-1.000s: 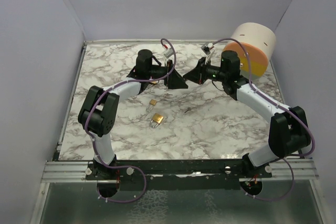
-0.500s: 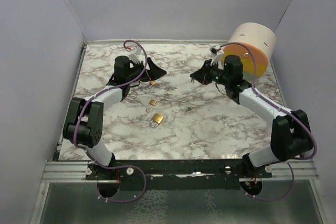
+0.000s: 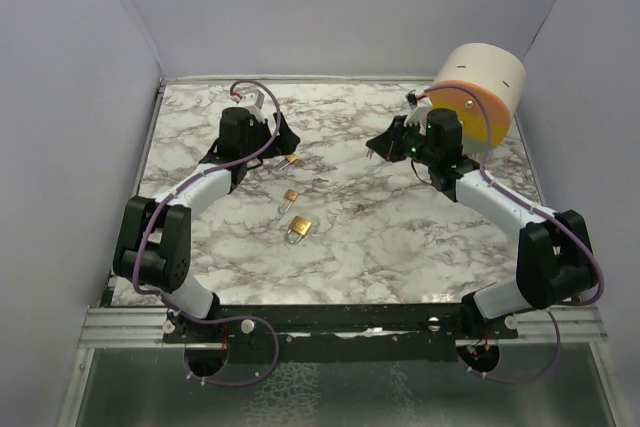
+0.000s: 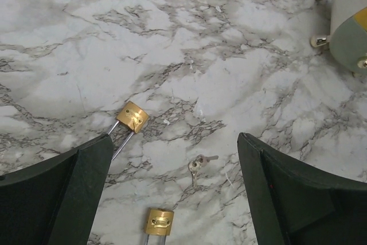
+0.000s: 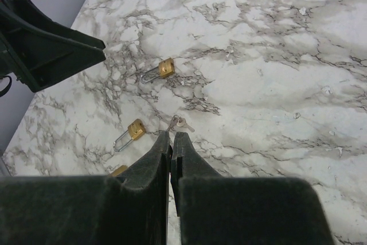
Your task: Unlock with the key
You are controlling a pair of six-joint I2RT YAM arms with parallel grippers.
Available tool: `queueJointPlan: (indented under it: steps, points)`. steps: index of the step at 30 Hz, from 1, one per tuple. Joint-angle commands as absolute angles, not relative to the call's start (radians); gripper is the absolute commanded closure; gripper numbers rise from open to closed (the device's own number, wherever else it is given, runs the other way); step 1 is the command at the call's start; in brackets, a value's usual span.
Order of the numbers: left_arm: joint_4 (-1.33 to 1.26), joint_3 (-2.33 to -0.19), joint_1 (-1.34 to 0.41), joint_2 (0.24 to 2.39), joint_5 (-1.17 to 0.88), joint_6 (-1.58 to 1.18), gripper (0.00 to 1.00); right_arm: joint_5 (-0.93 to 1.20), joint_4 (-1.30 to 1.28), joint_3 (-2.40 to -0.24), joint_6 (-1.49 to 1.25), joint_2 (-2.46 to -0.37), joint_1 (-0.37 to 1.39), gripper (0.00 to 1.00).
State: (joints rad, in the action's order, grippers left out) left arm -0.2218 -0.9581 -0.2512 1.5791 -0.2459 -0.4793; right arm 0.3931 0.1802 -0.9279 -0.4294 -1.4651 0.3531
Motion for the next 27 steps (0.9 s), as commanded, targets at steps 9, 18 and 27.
queueJointPlan:
  steps: [9,18,27]
  points:
    - [-0.044,-1.061,-0.336,1.68,-0.112,-0.298,0.08,0.363,0.248,-0.911,-0.555,-1.486,0.351,0.99]
    - [-0.032,-1.098,-0.347,1.786,-0.026,-0.25,0.07,0.365,0.238,-0.907,-0.561,-1.489,0.351,0.99]
    - [-0.031,-1.151,-0.346,1.881,0.002,-0.123,0.07,0.374,0.235,-0.893,-0.545,-1.476,0.35,0.99]
